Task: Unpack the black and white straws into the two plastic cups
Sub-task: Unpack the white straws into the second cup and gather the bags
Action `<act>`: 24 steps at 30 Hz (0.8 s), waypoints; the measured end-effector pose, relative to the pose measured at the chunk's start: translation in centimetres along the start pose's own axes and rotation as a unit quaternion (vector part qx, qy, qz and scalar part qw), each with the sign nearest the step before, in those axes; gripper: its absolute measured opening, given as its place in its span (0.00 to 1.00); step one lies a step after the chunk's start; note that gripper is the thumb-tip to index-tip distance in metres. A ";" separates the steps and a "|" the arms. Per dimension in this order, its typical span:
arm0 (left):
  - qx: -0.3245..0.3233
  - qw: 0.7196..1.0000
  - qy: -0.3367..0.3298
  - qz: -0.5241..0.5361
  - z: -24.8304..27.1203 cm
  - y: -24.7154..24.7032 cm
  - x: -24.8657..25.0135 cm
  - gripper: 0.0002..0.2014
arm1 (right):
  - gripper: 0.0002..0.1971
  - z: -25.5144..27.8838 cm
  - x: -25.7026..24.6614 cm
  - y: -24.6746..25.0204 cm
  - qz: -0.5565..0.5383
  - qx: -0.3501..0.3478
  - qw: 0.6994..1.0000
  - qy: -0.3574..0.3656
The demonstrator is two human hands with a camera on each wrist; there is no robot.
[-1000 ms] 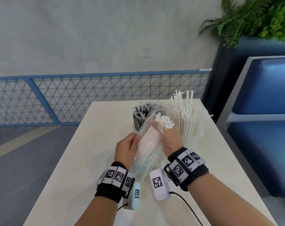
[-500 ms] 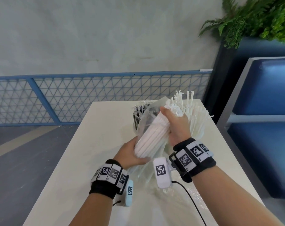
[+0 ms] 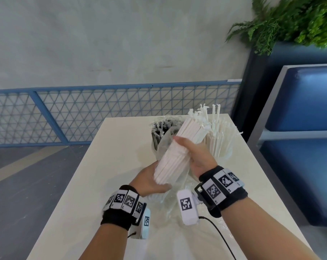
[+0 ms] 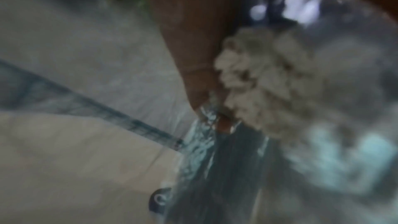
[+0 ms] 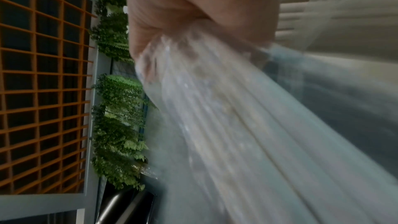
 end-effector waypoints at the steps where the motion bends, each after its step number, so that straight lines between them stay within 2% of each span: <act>1: 0.003 1.000 -0.001 -0.007 0.1 0.2 -0.2 0.34 | 0.14 -0.1 -0.7 0.5 -0.004 0.011 1.000 0.011; 3: 0.011 1.000 0.000 -0.018 0.4 0.6 -0.5 0.36 | 0.10 -0.5 -1.9 1.6 -0.023 0.042 0.998 0.029; 8: 0.025 0.998 -0.023 -0.057 0.3 0.9 0.2 0.43 | 0.10 -0.7 -2.5 3.1 -0.056 0.116 0.991 0.033; 10: 0.044 0.997 -0.044 -0.046 0.1 1.0 1.2 0.40 | 0.10 -0.6 -2.5 2.9 -0.061 0.120 0.990 0.042; 13: 0.048 0.998 -0.042 -0.017 0.0 0.8 1.6 0.33 | 0.26 -0.5 -2.6 1.6 -0.075 0.054 0.994 0.054; 15: 0.040 0.998 -0.037 0.003 0.1 0.6 1.7 0.31 | 0.31 -0.2 -2.2 0.0 -0.040 -0.026 0.998 0.037; 16: 0.035 0.999 -0.034 0.006 0.1 0.5 1.6 0.31 | 0.28 0.1 -1.8 -0.6 -0.022 -0.059 0.998 0.031; 18: 0.020 0.999 -0.025 0.002 -0.2 0.3 1.5 0.31 | 0.18 0.5 -1.1 -0.9 -0.006 -0.066 0.997 0.025; 21: 0.016 1.000 -0.017 -0.006 -0.5 0.5 1.1 0.33 | 0.11 0.6 -1.1 0.0 -0.017 -0.013 1.000 0.023; 24: 0.023 0.999 -0.009 0.028 -0.6 1.3 0.0 0.27 | 0.13 0.6 -2.9 1.8 -0.021 0.046 0.997 0.052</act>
Point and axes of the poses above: each hand's wrist, its own z-axis away from the middle knuckle, its own y-axis out of the back of the hand, x = y × z, the point moved 10 cm from there along -z, towards the middle knuckle, and after that the axes turned 11 degrees about z, right-handed, at the moved point
